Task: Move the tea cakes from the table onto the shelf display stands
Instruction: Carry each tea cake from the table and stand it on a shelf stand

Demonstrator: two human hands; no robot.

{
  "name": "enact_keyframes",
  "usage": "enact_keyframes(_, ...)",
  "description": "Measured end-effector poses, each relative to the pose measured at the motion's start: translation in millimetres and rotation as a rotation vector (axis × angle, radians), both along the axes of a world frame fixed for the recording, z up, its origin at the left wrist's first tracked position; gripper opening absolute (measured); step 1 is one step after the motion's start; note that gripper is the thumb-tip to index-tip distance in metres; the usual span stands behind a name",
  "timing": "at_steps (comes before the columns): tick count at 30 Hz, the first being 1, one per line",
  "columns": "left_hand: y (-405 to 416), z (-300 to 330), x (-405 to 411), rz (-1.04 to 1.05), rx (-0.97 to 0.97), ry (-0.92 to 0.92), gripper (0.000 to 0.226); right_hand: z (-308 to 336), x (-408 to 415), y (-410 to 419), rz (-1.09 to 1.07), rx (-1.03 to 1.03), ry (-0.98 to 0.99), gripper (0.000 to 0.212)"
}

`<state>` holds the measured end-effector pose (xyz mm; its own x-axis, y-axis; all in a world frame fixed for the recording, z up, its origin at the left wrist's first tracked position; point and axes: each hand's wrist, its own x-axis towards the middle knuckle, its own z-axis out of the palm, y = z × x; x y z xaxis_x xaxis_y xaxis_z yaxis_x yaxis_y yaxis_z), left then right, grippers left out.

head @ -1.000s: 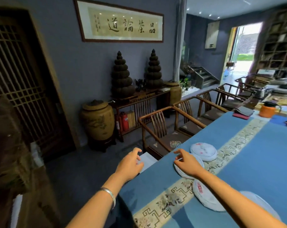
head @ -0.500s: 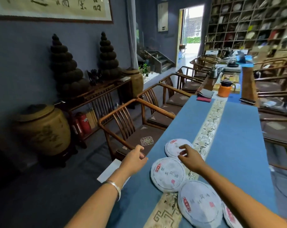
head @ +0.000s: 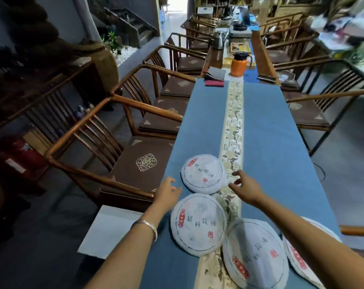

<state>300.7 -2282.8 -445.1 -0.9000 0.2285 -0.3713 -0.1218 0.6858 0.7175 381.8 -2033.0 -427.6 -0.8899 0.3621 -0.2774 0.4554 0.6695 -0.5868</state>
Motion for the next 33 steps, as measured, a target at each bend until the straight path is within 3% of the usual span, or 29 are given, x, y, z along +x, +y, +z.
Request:
enact_keyframes(9,19,-93,-81,0.088,0.117,-0.102,0.041,-76,-82,18,-0.098,-0.016,-0.07,0.057)
enact_keyframes(17,48,-139,-119,0.114,0.34,-0.247,0.052,-134,-126,19,-0.379,-0.356,0.018,0.066)
enact_keyframes(21,55,-145,-125,0.063,0.323,-0.241,0.053,-146,-130,22,-0.402,-0.426,0.032,0.062)
enact_keyframes(25,58,-139,-121,0.06,0.322,-0.189,0.081,-143,-129,22,-0.394,-0.466,0.041,0.053)
enact_keyframes(27,57,-133,-119,0.089,0.408,-0.212,0.072,-142,-124,19,-0.429,-0.514,0.064,0.053)
enact_keyframes(30,56,-116,-121,0.129,0.578,-0.206,0.036,-130,-118,14,-0.45,-0.567,0.131,0.058)
enact_keyframes(33,54,-82,-124,0.159,0.717,-0.142,0.033,-101,-120,10,-0.443,-0.58,0.262,0.058)
